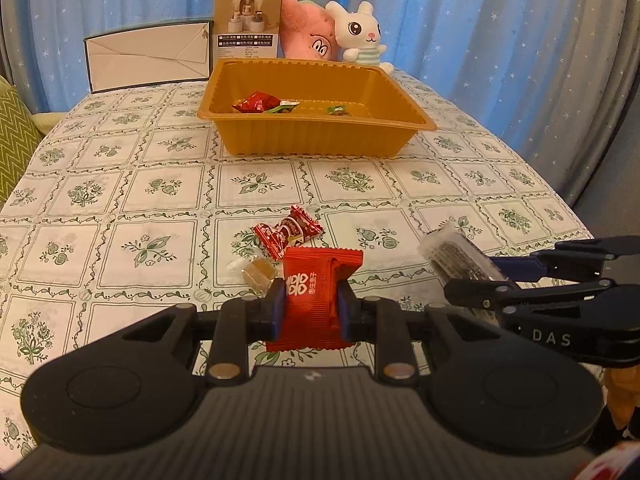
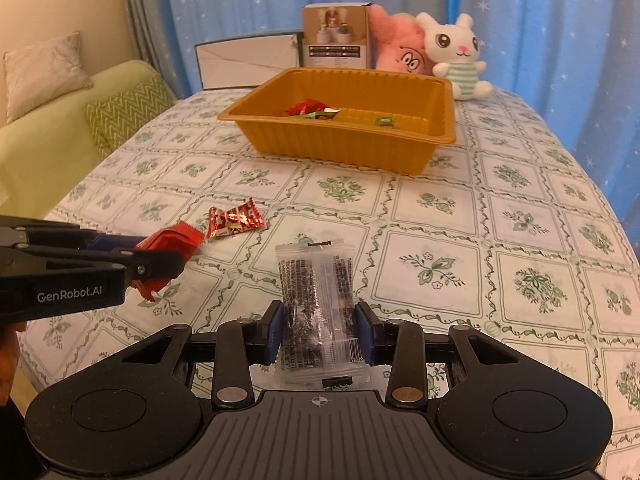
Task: Organize snacks
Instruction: 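Carry the red packet and clear stick pack over the orange tray with both tools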
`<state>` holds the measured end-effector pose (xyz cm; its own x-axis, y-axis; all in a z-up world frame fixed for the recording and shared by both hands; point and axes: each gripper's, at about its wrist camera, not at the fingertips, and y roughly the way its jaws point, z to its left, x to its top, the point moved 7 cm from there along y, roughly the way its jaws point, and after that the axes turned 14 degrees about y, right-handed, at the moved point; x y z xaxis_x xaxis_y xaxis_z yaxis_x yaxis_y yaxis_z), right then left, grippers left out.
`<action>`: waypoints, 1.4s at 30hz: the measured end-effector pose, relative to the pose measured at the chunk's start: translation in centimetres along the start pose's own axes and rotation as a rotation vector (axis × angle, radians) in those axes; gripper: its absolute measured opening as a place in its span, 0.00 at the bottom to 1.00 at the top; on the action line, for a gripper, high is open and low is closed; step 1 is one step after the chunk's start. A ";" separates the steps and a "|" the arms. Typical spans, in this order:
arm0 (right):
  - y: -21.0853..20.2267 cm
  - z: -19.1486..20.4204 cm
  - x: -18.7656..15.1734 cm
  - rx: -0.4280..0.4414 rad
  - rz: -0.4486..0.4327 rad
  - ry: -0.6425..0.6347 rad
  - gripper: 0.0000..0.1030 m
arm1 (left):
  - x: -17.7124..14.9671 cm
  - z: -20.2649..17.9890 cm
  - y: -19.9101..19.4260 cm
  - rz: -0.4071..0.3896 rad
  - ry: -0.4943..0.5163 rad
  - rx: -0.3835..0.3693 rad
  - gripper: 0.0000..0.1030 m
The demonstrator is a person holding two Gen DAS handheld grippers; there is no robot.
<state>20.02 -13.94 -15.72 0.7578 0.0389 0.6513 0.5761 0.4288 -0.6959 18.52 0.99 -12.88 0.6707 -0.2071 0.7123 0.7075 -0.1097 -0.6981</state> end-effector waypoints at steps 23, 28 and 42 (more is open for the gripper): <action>-1.4 -0.9 2.9 0.003 -0.086 0.107 0.37 | 3.2 0.2 -0.8 -0.052 0.022 -0.006 0.23; -1.8 -1.7 4.4 -0.011 -0.118 0.130 0.37 | 4.4 1.0 -0.7 -0.061 0.029 -0.004 0.23; -2.4 -1.9 11.5 -0.014 -0.245 0.146 0.37 | 10.7 3.3 0.7 -0.120 0.083 0.008 0.23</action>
<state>27.94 -16.24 -7.18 0.6311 -0.1951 0.7508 0.7508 0.3966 -0.5281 26.90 1.89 -5.52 0.5607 -0.2722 0.7820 0.7836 -0.1307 -0.6074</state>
